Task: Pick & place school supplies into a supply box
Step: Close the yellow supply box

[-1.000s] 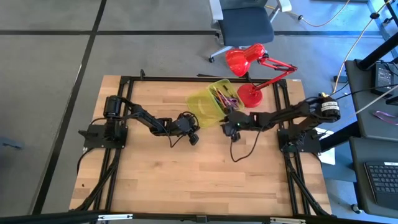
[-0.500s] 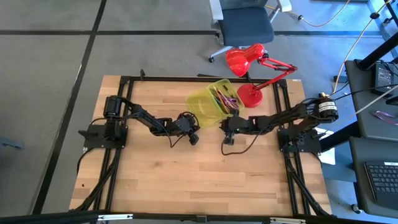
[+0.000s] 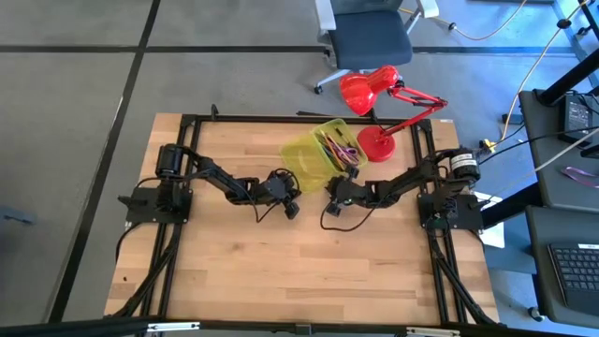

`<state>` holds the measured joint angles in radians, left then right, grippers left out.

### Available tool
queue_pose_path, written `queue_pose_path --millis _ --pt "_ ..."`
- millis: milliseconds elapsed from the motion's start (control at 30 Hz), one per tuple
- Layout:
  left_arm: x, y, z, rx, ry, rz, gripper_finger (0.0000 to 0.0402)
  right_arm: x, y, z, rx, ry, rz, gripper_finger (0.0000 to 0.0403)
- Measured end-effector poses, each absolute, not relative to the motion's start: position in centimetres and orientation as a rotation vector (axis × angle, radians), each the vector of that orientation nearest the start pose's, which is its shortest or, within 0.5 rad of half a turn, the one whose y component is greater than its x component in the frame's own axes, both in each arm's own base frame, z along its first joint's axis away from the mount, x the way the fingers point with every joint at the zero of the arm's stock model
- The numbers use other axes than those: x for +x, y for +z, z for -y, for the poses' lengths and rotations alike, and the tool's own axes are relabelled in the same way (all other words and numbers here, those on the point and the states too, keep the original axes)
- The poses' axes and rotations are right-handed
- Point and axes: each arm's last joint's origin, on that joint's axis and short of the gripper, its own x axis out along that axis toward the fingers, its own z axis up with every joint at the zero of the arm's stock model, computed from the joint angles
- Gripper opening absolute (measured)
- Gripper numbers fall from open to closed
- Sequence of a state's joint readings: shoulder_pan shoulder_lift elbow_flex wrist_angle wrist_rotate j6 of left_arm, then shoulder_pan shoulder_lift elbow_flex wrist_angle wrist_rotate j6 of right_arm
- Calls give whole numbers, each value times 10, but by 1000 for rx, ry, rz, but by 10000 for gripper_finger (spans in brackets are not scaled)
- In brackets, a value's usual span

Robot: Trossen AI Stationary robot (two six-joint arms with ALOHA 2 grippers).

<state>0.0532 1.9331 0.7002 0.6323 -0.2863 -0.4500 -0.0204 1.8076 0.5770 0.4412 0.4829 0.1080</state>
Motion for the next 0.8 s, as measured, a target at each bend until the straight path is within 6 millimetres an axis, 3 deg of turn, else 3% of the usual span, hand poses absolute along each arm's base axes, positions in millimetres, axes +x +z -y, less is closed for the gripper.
queue_pose_path --millis 400,800 --pt "331 88 -25 -381 428 -502 2 298 70 5 -55 -487 -603 103" --pt "333 92 -22 -403 362 -471 2 302 61 -3 -68 -578 -501 103"
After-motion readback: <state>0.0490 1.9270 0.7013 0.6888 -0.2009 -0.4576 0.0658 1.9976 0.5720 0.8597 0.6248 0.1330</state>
